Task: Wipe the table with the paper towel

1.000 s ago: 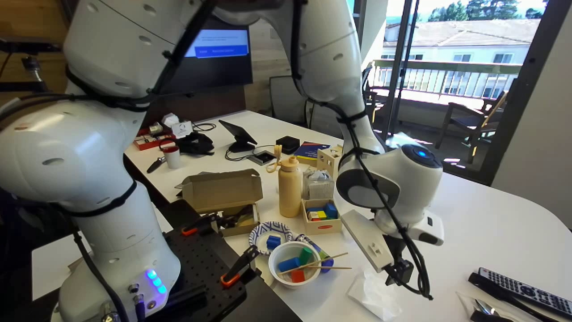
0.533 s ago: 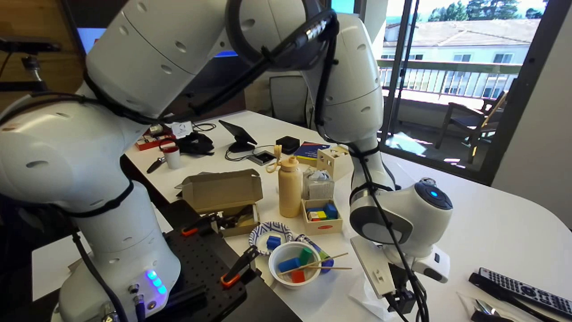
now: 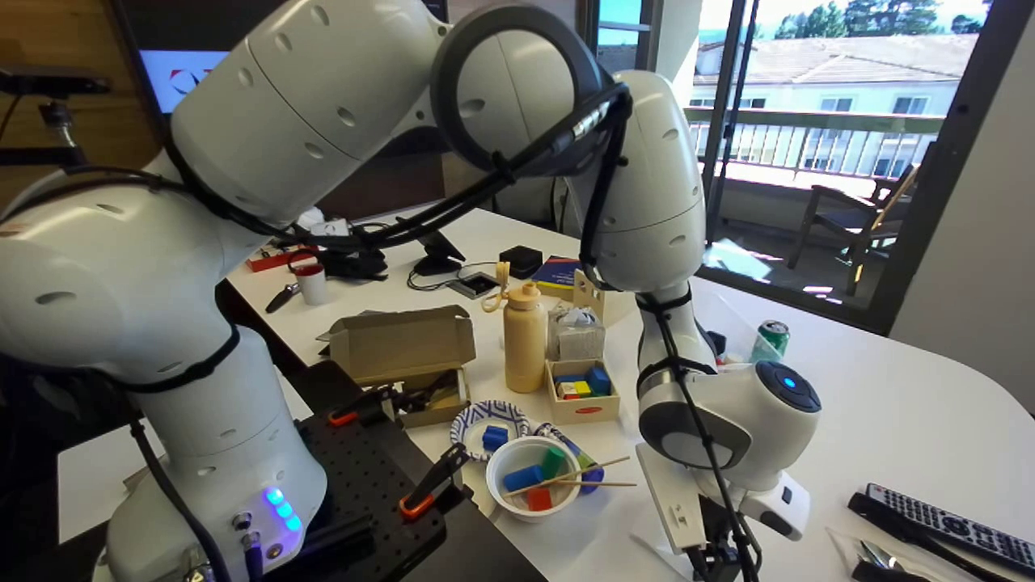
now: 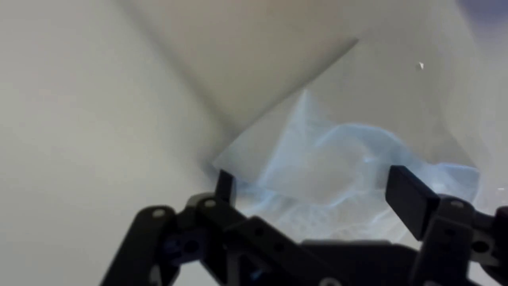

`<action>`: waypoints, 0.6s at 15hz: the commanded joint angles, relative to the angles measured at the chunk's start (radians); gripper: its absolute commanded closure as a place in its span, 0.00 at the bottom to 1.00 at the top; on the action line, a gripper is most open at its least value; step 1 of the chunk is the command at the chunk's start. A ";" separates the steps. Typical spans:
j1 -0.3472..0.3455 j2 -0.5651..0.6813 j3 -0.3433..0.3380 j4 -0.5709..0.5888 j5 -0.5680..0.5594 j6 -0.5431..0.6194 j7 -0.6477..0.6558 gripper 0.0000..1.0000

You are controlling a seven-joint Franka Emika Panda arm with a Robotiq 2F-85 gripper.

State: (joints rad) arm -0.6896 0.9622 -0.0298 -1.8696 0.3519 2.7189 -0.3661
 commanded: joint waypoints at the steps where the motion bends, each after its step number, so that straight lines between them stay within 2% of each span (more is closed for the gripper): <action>1: -0.021 0.021 0.018 0.037 -0.031 -0.045 0.050 0.34; 9: -0.044 -0.004 0.016 0.038 -0.021 -0.066 0.059 0.95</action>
State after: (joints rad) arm -0.7098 0.9735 -0.0274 -1.8319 0.3507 2.6833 -0.3441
